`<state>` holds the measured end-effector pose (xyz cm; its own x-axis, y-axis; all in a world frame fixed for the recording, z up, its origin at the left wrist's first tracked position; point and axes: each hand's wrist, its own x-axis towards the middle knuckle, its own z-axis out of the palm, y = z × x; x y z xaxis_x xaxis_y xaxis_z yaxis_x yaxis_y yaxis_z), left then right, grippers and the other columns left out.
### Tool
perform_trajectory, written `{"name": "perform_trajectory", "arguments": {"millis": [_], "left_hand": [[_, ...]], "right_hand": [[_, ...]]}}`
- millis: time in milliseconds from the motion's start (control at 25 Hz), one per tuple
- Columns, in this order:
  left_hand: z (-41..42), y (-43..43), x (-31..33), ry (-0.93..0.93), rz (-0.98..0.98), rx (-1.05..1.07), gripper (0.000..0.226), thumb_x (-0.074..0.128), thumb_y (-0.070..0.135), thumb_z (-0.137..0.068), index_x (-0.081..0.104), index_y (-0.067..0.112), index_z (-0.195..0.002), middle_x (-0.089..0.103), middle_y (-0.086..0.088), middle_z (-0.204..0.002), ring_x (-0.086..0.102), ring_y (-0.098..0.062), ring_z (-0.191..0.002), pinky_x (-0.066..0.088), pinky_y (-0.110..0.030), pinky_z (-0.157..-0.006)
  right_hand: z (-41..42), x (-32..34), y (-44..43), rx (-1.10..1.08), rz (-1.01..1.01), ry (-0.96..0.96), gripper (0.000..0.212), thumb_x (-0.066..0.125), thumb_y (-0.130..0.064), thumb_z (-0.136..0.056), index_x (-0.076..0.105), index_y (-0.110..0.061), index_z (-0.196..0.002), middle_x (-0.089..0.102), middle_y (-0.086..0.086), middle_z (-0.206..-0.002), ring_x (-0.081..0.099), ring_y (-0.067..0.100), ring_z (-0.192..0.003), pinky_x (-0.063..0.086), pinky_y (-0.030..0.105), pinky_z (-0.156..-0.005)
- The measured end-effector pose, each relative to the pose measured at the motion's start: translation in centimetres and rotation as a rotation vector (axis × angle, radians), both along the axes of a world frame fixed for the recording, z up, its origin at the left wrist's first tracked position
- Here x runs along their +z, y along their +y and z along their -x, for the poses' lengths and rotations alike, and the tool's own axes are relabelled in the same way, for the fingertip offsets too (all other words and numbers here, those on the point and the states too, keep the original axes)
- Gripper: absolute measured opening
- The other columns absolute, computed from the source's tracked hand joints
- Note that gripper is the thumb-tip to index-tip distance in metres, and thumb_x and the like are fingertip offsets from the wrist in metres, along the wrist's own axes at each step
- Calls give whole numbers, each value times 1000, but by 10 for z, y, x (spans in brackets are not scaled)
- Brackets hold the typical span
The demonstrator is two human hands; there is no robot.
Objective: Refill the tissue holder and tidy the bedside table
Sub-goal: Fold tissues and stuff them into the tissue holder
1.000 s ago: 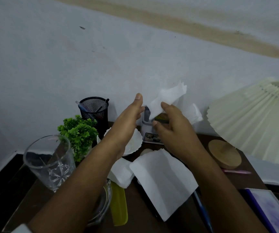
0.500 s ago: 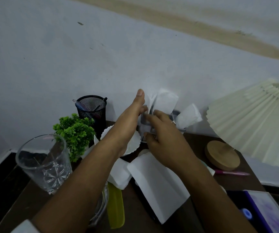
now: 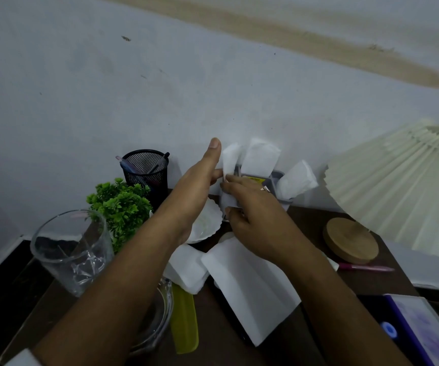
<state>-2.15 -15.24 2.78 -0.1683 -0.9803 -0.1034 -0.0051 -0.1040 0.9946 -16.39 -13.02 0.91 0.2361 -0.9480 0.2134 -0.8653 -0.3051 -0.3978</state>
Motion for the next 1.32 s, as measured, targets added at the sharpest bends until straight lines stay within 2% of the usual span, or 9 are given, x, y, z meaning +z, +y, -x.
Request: {"name": "perform_trajectory", "arguments": {"millis": [200,400,560,720,800,920,1000,1160,1320], "left_hand": [[-2,8,3,-32,-10,15,77,31,77,-91,40,31,-152,51,2,-151,43,-15,-141,25,-45,-121],[-4,24,11,-59,28,74,75,32,75,-93,42,28,-151,50,1,-152,45,-16,-139,30,-45,-119],[-3,38,16,-102,98,116,51,40,62,-100,66,23,-122,69,4,-122,64,-14,-113,51,-42,-103],[3,53,14,-154,7,-13,46,42,58,-101,71,23,-106,72,1,-109,67,-19,-104,55,-39,-93],[4,58,15,-170,-4,-14,46,42,58,-101,71,23,-106,71,1,-111,66,-20,-105,54,-40,-94],[5,64,20,-165,25,5,47,40,57,-102,70,22,-111,70,0,-115,65,-19,-108,53,-42,-97],[6,67,24,-162,37,13,48,39,57,-102,69,21,-114,70,1,-116,65,-19,-108,52,-41,-98],[5,74,27,-166,53,16,48,38,56,-103,70,22,-115,70,2,-117,66,-19,-108,51,-39,-96],[1,78,26,-135,69,50,43,42,55,-102,69,24,-113,69,3,-118,65,-16,-108,51,-38,-95]], "right_hand": [[7,3,6,24,-24,-93,47,56,-16,-99,51,-23,-145,34,-3,-163,30,18,-150,33,46,-121],[19,20,27,-15,11,-216,39,55,-12,-101,57,-21,-138,52,-4,-148,50,14,-134,44,34,-113],[34,29,46,-13,-52,-167,33,62,-17,-98,62,-19,-130,64,-3,-128,61,13,-115,54,34,-97],[38,27,66,28,-174,46,26,73,-39,-89,67,-24,-111,65,-11,-102,60,5,-89,50,25,-77],[29,16,76,32,-192,93,38,72,-53,-85,63,-27,-111,63,-11,-105,59,5,-88,49,28,-75],[13,-8,91,-1,-170,240,71,66,-72,-78,51,-26,-130,57,-5,-125,57,15,-109,48,32,-81],[5,-18,99,-13,-142,345,82,62,-74,-79,43,-22,-139,53,1,-133,54,22,-118,47,36,-87],[3,-17,107,-61,-40,338,39,59,-42,-91,53,-19,-121,61,4,-116,59,25,-105,43,34,-74],[19,0,103,-231,4,-20,14,56,-27,-93,62,-22,-105,67,-2,-99,64,19,-90,56,40,-75]]}}
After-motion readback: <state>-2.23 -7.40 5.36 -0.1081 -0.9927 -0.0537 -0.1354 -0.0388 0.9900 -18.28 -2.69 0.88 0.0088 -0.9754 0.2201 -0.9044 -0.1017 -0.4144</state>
